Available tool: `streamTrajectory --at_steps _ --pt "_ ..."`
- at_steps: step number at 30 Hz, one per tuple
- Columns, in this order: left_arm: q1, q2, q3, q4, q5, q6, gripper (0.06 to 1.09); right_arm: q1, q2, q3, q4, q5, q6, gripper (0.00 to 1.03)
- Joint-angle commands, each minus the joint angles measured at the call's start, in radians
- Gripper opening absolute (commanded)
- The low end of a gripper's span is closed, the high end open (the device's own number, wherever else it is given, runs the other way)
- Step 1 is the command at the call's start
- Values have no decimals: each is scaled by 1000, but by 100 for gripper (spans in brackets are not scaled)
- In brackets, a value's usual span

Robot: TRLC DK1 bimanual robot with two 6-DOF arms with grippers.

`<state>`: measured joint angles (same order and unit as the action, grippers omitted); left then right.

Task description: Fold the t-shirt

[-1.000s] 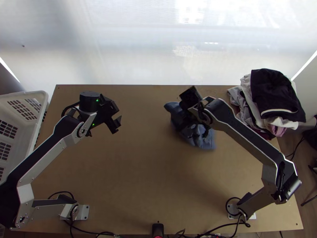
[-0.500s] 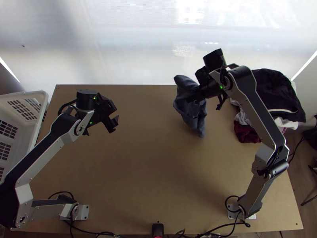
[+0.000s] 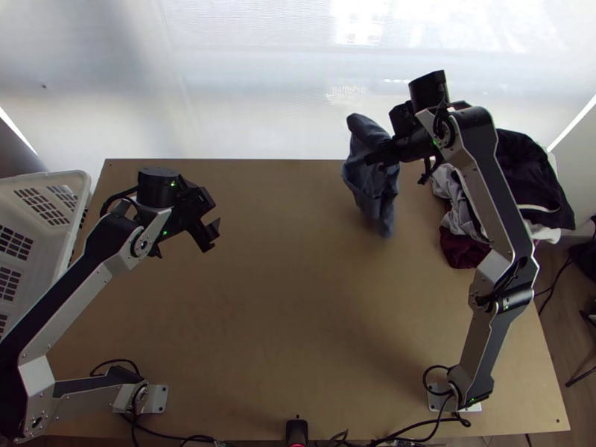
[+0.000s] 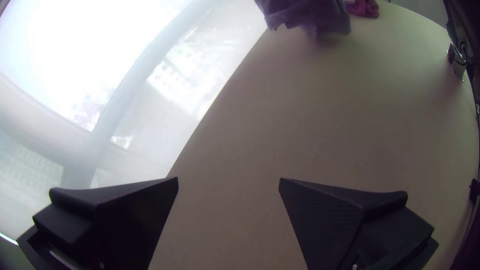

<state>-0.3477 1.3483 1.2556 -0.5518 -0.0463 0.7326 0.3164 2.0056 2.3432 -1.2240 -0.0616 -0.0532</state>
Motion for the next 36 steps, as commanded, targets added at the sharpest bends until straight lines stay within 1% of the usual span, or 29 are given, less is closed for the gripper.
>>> streamTrajectory --at_steps 1,3,7,13,20,27,36 --pt "-5 -17 -7 -28 -20 -18 104 -89 19 25 86 -1 10 3" --pt "-5 -18 -18 -28 -24 -18 104 -106 22 25 100 -1 -4 3" --pt "-5 -23 -28 -28 -35 -21 104 -151 21 24 138 -1 -2 3" --pt "-5 -23 -35 -31 -47 -24 104 -244 2 25 271 -3 10 3" --pt "-2 -21 -56 -33 -55 -22 104 -307 2 27 416 -1 16 3" --pt "6 -20 -58 -33 -61 -13 104 -375 15 27 509 2 59 3" --pt "9 -20 -56 -37 -67 -1 104 -534 22 27 575 16 131 3"
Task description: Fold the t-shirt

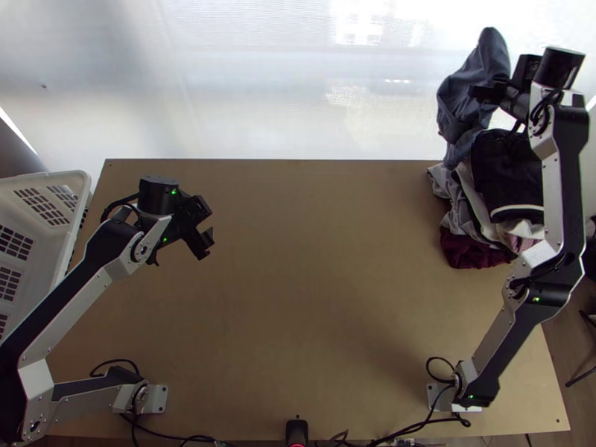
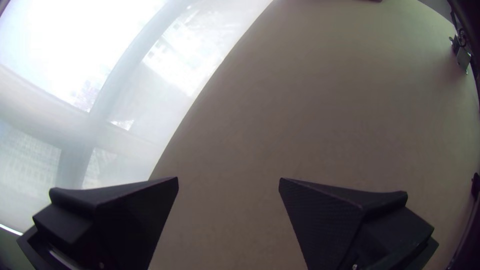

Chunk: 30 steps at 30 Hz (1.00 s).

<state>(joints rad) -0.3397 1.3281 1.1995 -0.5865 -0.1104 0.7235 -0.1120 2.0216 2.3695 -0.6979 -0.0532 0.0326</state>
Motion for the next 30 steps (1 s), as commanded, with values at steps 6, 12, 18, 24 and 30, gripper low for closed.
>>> streamTrajectory --at_steps 6,12,18,24,30 --pt "-5 3 3 -3 -5 27 104 -179 6 5 80 13 72 3" --pt "-5 5 5 -4 -11 45 104 -233 -24 -24 78 29 135 3" --pt "-4 5 2 -13 -11 67 104 -262 -132 -187 67 29 161 3" --pt "-2 6 2 -16 -11 88 104 -305 -284 -457 98 29 182 3" --pt "-5 6 -3 -18 -11 94 104 -370 -451 -742 178 29 178 3"
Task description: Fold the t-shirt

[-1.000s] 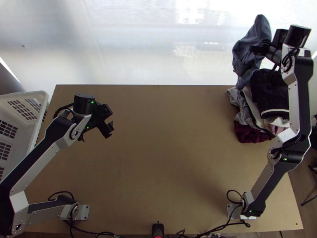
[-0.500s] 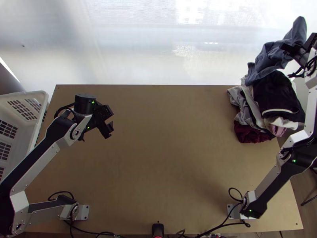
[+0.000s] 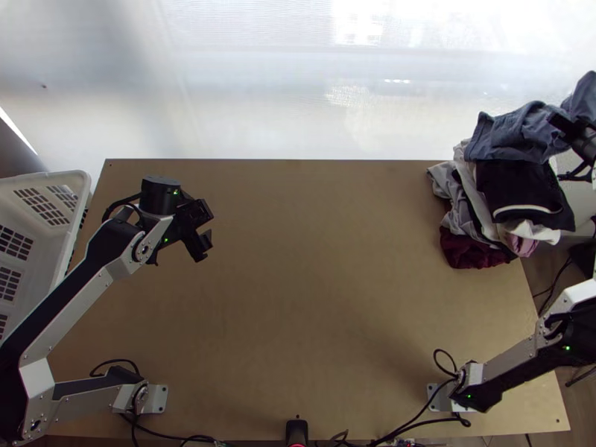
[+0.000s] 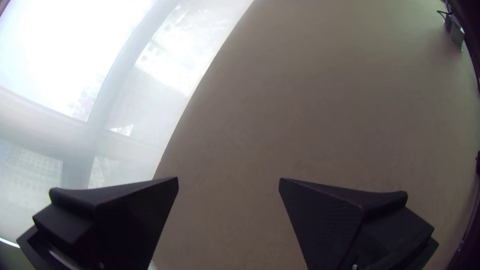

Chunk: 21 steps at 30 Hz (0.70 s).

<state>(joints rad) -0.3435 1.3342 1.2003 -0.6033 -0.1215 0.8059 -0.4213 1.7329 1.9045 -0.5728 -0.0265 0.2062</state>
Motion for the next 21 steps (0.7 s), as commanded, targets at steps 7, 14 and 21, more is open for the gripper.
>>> streamTrajectory --at_steps 7,14,21 --pt "-20 3 -19 0 2 26 104 -112 -319 -510 108 2 2 3" --pt "-32 8 -24 2 2 29 104 -111 -394 -647 114 0 15 3" --pt "-40 6 -39 4 2 27 104 -65 -394 -777 192 -1 10 3"
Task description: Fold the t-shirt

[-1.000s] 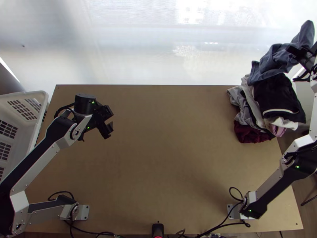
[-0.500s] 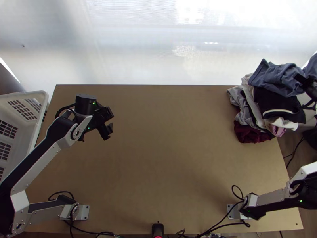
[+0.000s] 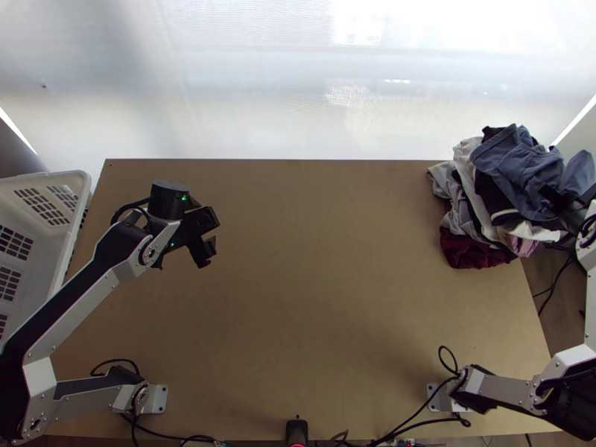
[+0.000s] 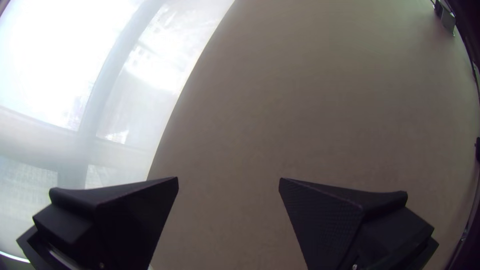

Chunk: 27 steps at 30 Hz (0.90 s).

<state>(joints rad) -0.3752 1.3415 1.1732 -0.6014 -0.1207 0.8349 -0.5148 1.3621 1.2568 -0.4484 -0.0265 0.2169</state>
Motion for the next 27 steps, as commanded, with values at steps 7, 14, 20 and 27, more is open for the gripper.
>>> streamTrajectory --at_steps 7,14,20,27 --pt "-10 -15 -32 2 -2 0 104 35 65 -183 137 -3 13 4" --pt "-5 -36 -49 2 -7 1 104 30 78 -178 111 -35 -14 65" --pt "-4 -35 -47 6 -13 10 104 33 -12 -137 48 -87 -50 98" --pt "-10 -35 -46 8 -20 12 104 9 -118 -119 -13 -93 -113 98"
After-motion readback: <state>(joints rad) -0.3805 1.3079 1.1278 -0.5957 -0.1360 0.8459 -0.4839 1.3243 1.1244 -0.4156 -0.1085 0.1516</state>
